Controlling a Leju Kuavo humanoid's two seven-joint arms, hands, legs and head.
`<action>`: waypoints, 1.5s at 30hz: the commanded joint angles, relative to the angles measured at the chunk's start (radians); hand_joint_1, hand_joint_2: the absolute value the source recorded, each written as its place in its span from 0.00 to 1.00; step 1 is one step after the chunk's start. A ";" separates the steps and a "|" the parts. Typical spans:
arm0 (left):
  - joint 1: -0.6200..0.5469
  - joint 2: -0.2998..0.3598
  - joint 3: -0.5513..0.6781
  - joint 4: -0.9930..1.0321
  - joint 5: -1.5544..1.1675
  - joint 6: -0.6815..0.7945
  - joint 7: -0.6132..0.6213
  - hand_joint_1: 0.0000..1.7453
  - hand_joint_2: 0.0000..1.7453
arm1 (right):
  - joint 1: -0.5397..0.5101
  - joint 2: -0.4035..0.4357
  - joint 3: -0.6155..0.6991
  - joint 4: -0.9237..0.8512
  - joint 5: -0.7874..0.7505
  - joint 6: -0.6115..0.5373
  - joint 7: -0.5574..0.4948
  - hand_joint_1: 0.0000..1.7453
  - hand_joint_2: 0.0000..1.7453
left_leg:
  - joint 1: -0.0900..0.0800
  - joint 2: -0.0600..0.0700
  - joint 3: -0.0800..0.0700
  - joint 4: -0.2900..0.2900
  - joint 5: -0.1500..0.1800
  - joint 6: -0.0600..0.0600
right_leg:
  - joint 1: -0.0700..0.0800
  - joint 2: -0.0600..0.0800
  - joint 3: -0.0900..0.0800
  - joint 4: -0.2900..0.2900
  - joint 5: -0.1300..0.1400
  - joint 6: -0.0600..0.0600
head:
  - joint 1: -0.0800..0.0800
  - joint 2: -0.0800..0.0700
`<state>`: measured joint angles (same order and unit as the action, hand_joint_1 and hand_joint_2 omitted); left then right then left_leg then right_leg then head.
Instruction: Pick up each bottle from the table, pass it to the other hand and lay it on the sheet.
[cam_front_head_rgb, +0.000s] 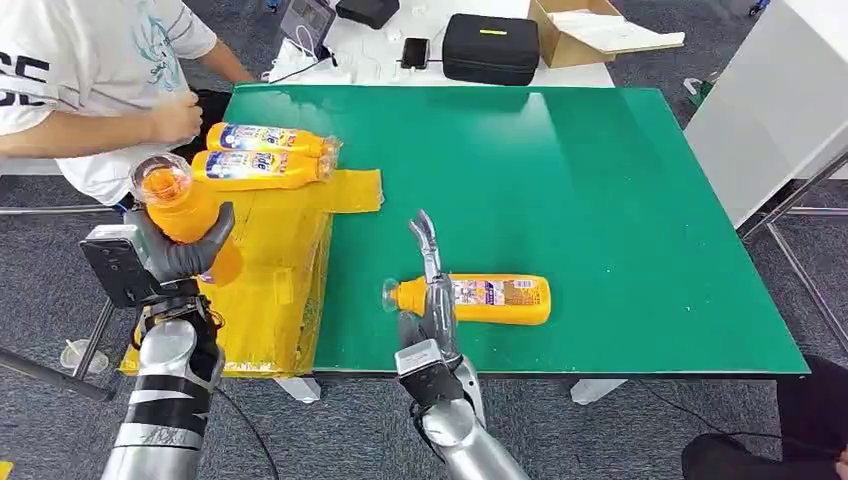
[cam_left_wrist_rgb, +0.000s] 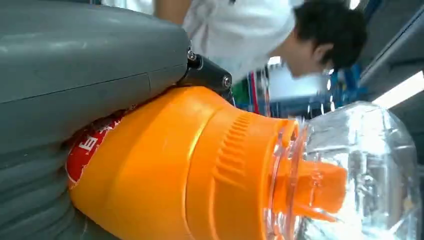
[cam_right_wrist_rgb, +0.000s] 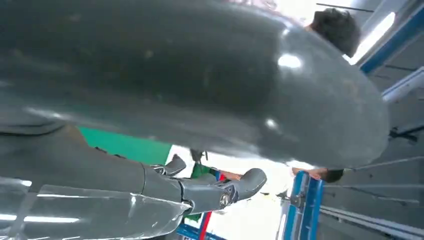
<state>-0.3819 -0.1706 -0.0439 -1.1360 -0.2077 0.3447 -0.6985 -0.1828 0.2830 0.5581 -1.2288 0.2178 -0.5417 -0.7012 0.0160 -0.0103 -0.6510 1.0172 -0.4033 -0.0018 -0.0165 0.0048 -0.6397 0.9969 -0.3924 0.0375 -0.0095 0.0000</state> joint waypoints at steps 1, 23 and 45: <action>-0.176 0.159 -0.187 0.420 -0.515 0.268 0.037 1.00 1.00 | -0.029 -0.080 0.063 -0.113 -0.051 -0.024 0.003 0.00 0.00 | 0.000 -0.002 0.004 -0.001 0.000 0.000 | 0.000 -0.003 0.004 -0.001 -0.001 -0.001 | 0.000 0.000; -0.280 0.227 -0.377 0.824 -0.920 -0.015 0.159 1.00 1.00 | -0.032 -0.048 0.026 0.027 -0.050 0.113 0.003 0.00 0.00 | 0.000 0.003 0.006 -0.001 -0.001 0.000 | 0.001 0.002 0.005 -0.001 0.000 -0.002 | 0.000 0.000; -0.217 0.198 -0.280 0.829 -0.792 -0.274 0.089 0.00 1.00 | -0.056 -0.009 0.011 0.157 -0.021 0.200 0.003 0.00 0.00 | 0.000 0.003 0.008 -0.002 -0.001 0.000 | 0.000 0.003 0.008 -0.002 0.000 -0.002 | 0.000 0.000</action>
<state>-0.6179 0.0416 -0.3731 -0.3735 -1.0484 0.1710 -0.5813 -0.1914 0.2708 0.5879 -1.1910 0.1835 -0.3602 -0.7011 0.0158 -0.0103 -0.6490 1.0170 -0.4029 -0.0023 -0.0167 0.0060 -0.6372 0.9972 -0.3921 0.0372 -0.0095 0.0004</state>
